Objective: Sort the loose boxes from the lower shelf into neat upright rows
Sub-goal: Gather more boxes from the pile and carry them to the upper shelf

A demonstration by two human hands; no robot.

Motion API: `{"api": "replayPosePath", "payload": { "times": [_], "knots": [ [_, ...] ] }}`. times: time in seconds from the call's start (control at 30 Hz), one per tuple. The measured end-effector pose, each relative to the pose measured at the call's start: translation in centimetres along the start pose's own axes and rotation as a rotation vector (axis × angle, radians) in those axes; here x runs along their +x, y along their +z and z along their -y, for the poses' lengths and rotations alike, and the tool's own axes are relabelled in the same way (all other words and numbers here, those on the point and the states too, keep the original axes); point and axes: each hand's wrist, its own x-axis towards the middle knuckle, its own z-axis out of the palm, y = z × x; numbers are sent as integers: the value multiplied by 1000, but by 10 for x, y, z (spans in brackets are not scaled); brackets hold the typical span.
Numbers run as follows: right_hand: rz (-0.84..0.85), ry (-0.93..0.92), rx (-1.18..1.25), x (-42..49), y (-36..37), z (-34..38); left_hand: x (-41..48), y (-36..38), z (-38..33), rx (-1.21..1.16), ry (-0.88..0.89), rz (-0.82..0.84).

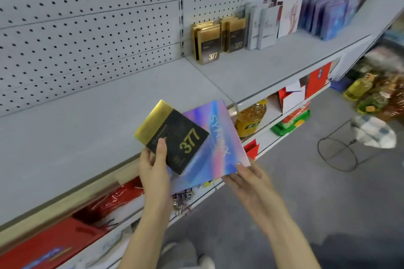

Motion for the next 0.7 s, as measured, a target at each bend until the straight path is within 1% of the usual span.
{"api": "replayPosePath", "payload": {
  "times": [0.07, 0.13, 0.23, 0.3, 0.37, 0.43, 0.53, 0.63, 0.7],
  "knots": [
    [2, -35, 161, 14, -3, 2, 2, 26, 4, 19, 22, -3],
    [-40, -25, 255, 30, -2, 7, 5, 51, 7, 58, 54, 2],
    [-114, -47, 278, 55, -12, 25, 11, 88, 8, 99, 83, 22],
    [-142, -64, 270, 70, -28, 44, 20, 112, 12, 86, 58, 31],
    [-158, -86, 242, 88, -49, 67, 36, 137, 13, 88, 49, 30],
    [-185, -125, 192, 111, -72, 92, 64, 163, 12, 113, 92, 6],
    [-224, -171, 52, 155, -97, 131, 118, 202, 11, 98, 144, -29],
    [-246, -159, -42, 201, -111, 172, 170, 238, 18, 83, 137, -43],
    [-239, -140, -130, 232, -116, 193, 203, 260, 27, 122, 151, -66]
  ]
}}
